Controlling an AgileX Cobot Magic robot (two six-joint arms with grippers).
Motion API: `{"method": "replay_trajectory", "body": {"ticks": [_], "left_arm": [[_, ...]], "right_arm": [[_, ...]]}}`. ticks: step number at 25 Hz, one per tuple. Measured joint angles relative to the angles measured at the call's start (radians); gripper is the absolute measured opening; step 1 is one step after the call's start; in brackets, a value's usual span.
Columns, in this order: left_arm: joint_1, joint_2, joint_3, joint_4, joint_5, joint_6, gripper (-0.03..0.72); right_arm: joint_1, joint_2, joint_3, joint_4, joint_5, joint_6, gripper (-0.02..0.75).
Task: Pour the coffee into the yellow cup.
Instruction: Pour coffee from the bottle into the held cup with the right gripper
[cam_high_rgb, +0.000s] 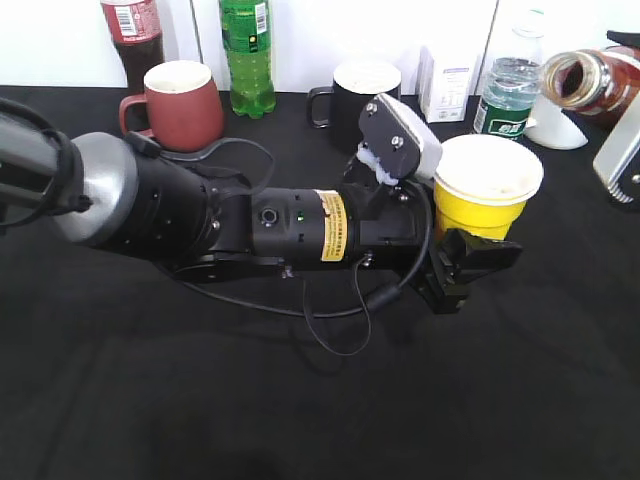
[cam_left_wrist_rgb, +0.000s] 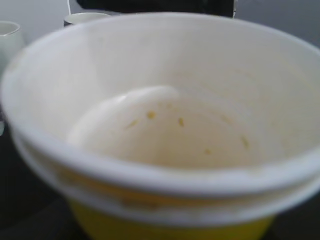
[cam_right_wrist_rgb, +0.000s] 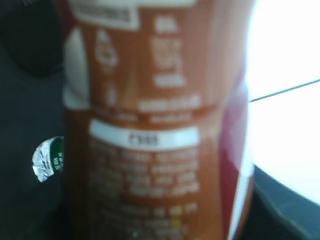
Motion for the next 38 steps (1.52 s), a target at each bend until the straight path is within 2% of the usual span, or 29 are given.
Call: {"method": "replay_trajectory", "body": {"ticks": [5,17,38], "left_arm": [[-0.024,0.0,0.0,0.001,0.0,0.0,0.454],[-0.026,0.0,0.0,0.002,0.0,0.0,0.453],[-0.026,0.0,0.0,0.006,0.003,0.0,0.453]], "right_arm": [[0.0,0.0,0.0,0.008,-0.002,-0.122,0.528],[0.0,0.0,0.0,0.028,-0.002,-0.299,0.528],[0.0,0.0,0.0,0.033,-0.032,-0.356,0.528]]}}
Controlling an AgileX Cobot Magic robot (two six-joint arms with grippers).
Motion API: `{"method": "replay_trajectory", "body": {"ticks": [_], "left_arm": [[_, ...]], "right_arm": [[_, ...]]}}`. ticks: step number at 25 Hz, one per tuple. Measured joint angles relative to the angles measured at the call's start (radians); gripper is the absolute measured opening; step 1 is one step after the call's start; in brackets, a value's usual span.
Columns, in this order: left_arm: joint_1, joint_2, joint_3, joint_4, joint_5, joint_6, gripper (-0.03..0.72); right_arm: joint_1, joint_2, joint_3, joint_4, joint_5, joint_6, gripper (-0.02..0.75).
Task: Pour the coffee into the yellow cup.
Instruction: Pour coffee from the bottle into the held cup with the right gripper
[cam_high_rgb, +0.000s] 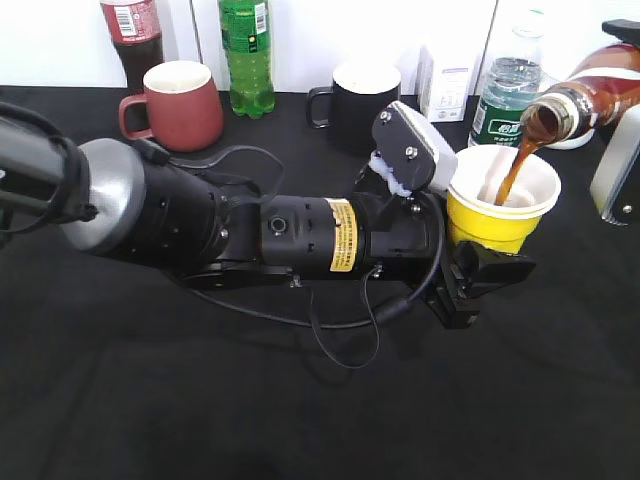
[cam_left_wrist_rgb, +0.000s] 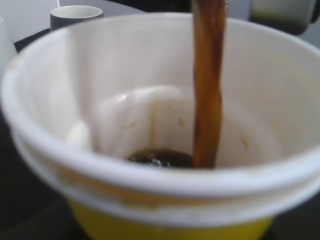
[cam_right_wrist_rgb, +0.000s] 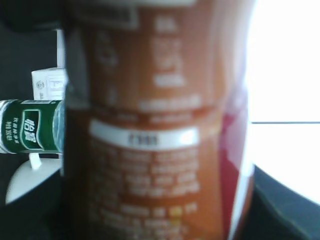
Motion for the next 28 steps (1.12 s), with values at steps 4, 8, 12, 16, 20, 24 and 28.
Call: {"method": "replay_trajectory", "body": {"ticks": [4,8,12,16,20,24,28], "left_arm": [[0.0,0.0,0.0,0.0,0.0,0.0,0.453],[0.0,0.0,0.0,0.0,0.003,0.0,0.453],[0.0,0.0,0.0,0.001,0.003,0.0,0.453],[0.0,0.0,0.0,0.001,0.003,0.0,0.453],[0.0,0.0,0.0,0.002,0.003,0.0,0.453],[0.0,0.0,0.0,0.003,0.003,0.0,0.453],[0.0,0.0,0.0,0.001,-0.043,0.0,0.452]], "right_arm": [[0.0,0.0,0.0,0.0,0.0,-0.037,0.528],[0.0,0.0,0.0,0.0,0.0,-0.056,0.528],[0.0,0.0,0.0,0.0,0.0,-0.071,0.528],[0.0,0.0,0.0,0.0,0.0,-0.072,0.528],[0.0,0.0,0.0,0.0,0.0,-0.083,0.528],[0.0,0.0,0.0,0.0,0.0,-0.009,0.528],[0.0,0.0,0.0,-0.105,0.0,0.252,0.528]]}}
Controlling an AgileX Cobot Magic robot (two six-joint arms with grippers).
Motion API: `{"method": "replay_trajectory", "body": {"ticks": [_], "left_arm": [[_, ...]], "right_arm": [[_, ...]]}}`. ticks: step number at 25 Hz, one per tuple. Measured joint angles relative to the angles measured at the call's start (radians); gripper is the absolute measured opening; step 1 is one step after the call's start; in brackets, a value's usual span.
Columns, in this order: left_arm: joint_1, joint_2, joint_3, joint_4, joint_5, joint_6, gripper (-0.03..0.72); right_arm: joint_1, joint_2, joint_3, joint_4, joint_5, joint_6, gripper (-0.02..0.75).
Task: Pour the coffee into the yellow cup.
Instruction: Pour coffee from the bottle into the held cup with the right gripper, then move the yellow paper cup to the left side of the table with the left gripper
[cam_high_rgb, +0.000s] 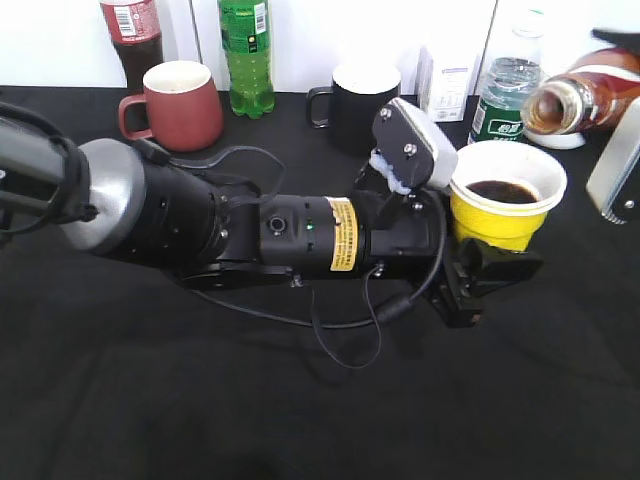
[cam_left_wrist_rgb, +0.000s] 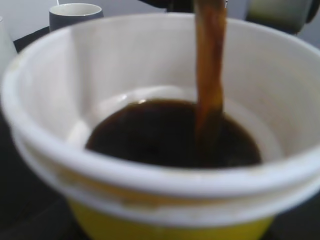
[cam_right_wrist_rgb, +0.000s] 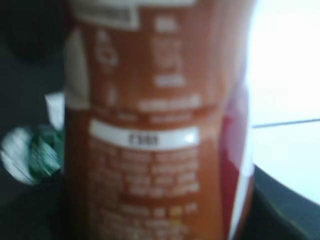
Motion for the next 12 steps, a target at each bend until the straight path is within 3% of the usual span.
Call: {"method": "replay_trajectory", "body": {"ticks": [2,5,8,12], "left_arm": [[0.0,0.0,0.0,0.0,-0.006,0.0,0.452],[0.011,0.0,0.0,0.0,0.002,0.0,0.452],[0.069,0.0,0.0,0.021,0.003,0.0,0.452],[0.167,-0.001,0.0,0.06,0.01,0.0,0.452]], "right_arm": [[0.0,0.0,0.0,-0.03,0.0,0.17,0.528],[0.0,0.0,0.0,-0.028,0.0,0.606,0.528],[0.0,0.0,0.0,-0.027,0.001,1.02,0.528],[0.0,0.0,0.0,-0.026,0.004,1.107,0.528]]}}
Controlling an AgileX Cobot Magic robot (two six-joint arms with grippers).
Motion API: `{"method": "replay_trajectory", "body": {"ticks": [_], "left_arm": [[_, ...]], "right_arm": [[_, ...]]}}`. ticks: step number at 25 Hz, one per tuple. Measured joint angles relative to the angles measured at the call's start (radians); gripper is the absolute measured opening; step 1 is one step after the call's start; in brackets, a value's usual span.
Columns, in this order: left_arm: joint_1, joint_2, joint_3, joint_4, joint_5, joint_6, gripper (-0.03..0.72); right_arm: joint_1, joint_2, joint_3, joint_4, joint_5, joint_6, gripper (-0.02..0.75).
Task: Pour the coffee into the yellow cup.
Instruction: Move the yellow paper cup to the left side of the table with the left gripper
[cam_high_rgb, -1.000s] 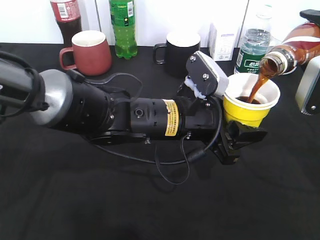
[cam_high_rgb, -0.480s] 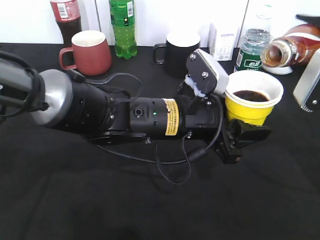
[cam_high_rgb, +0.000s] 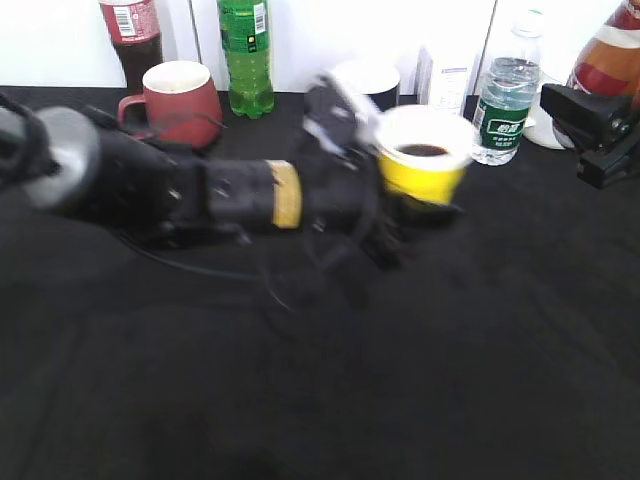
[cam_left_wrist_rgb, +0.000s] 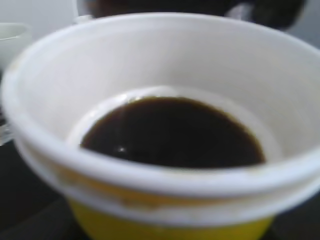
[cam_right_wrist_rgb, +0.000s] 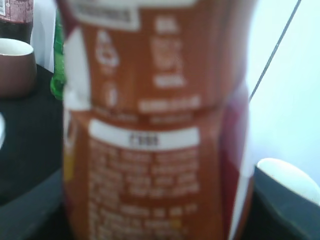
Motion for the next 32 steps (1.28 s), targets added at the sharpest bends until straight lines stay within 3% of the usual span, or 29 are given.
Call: {"method": "replay_trajectory", "body": {"ticks": [4,7,11,17,19,23,27,32], "left_arm": [[0.07,-0.018,0.0,0.113,0.001,-0.001,0.452],[0.104,-0.024,0.014,0.12,0.001,-0.001,0.452],[0.181,-0.024,0.106,0.081,-0.001,-0.001,0.452],[0.358,-0.024,0.188,0.014,-0.064,0.0,0.452],[0.392,-0.021,0.189,-0.041,-0.07,0.063,0.452],[0.408,-0.004,0.189,-0.221,-0.102,0.231,0.452],[0.408,0.086,0.18,-0.348,-0.179,0.286,0.452],[0.408,0.162,0.118,-0.383,-0.181,0.292,0.452]], "right_arm": [[0.0,0.0,0.0,0.0,0.001,0.004,0.528],[0.0,0.0,0.0,0.001,0.001,0.004,0.528],[0.0,0.0,0.0,0.001,0.002,0.005,0.528],[0.0,0.0,0.0,0.001,0.002,0.007,0.528],[0.0,0.0,0.0,0.001,0.002,0.007,0.528],[0.0,0.0,0.0,0.001,0.002,0.007,0.528],[0.0,0.0,0.0,0.001,0.003,0.007,0.528],[0.0,0.0,0.0,0.001,0.003,0.007,0.528]]}}
